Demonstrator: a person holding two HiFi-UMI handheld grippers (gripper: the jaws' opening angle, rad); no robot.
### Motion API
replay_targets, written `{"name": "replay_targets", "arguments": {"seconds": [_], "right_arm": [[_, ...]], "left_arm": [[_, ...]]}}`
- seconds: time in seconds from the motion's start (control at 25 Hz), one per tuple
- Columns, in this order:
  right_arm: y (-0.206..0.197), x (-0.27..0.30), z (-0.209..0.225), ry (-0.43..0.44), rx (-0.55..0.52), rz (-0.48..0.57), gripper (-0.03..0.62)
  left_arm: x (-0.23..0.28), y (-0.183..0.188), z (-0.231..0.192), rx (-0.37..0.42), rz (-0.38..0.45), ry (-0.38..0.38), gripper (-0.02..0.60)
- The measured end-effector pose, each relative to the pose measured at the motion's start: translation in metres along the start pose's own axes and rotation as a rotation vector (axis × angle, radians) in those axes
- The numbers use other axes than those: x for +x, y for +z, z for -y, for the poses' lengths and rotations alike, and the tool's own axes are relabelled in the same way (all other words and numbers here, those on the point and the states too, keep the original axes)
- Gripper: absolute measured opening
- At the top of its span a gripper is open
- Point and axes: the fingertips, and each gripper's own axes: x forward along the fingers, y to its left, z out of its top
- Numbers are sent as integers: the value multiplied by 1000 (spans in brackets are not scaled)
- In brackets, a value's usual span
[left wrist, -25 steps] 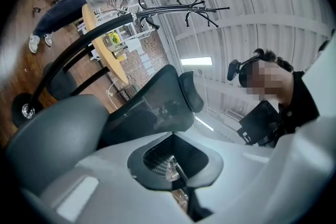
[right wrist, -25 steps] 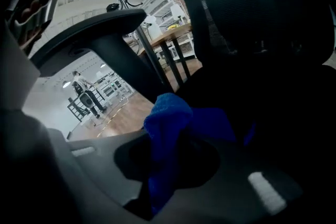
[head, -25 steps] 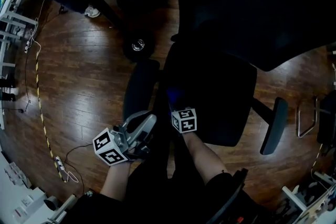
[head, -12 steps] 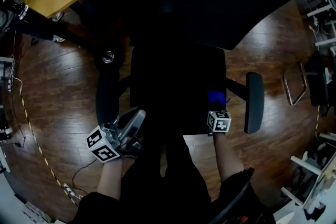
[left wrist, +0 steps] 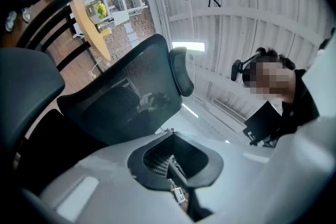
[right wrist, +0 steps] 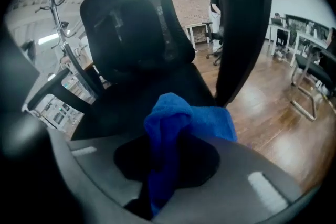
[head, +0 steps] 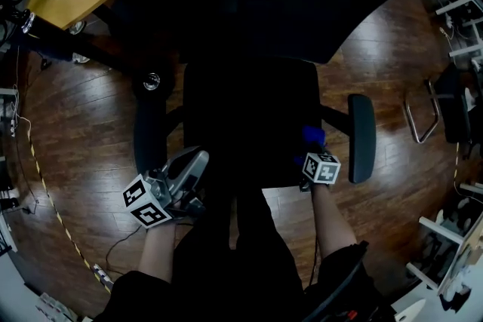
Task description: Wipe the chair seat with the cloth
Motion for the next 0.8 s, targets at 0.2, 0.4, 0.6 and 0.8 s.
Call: {"name": "replay_targets", "arguments": {"seconds": [0.2,0.4,0.6,0.8], "right_arm": [[-7,17,-111,286,-30,-41,61],[-40,41,-243,526,-105,-164,61],[-84,56,-344,674,-210,-270,61],[-126,58,-380,724,-363,-292,61]], "left_arm": [[-19,11,0,11,45,41,0],[-44,28,4,40,114,92,0],[-73,39,0,50,165,141,0],[-91,37,-6,48,165,176,0]]}}
